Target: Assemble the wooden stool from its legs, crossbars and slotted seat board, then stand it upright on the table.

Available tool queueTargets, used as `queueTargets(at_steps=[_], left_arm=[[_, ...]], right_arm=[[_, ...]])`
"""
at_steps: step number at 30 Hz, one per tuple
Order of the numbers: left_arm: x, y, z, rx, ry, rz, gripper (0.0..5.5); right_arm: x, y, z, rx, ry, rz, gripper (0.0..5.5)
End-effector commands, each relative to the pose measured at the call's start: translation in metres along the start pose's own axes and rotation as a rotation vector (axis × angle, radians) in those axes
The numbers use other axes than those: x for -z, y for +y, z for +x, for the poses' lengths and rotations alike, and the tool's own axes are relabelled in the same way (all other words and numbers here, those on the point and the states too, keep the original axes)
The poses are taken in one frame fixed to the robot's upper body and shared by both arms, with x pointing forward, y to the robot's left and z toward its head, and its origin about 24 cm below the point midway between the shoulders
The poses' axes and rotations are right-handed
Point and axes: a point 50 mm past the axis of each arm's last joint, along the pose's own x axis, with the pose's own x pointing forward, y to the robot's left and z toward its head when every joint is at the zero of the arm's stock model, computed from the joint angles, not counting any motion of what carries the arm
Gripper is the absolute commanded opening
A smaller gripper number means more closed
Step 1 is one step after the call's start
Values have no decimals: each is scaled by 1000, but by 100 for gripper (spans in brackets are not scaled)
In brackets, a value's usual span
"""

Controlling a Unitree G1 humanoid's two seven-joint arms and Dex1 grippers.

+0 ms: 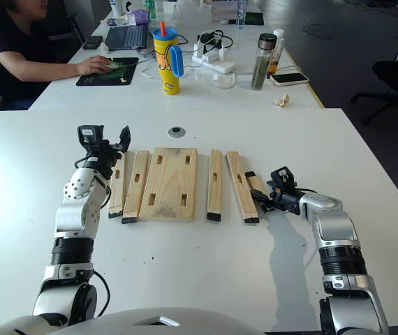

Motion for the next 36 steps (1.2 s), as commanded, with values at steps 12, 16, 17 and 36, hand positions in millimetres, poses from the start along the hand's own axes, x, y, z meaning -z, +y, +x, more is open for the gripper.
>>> queueTargets(at_steps=[12,16,17,36], left_arm=[[-26,-16,6,84,-36,-211,375],[-30,-40,7,237,0,-274,375],[-29,-42,8,248,8,-267,375],[-47,-91,8,611,138,-934,375]], right_arm=[[-13,3,10,142,-16,-51,135],[-45,1,11,206,-213,-42,131],[-45,1,12,215,-206,-51,131],[-105,93,4,-225,-749,-99,131]])
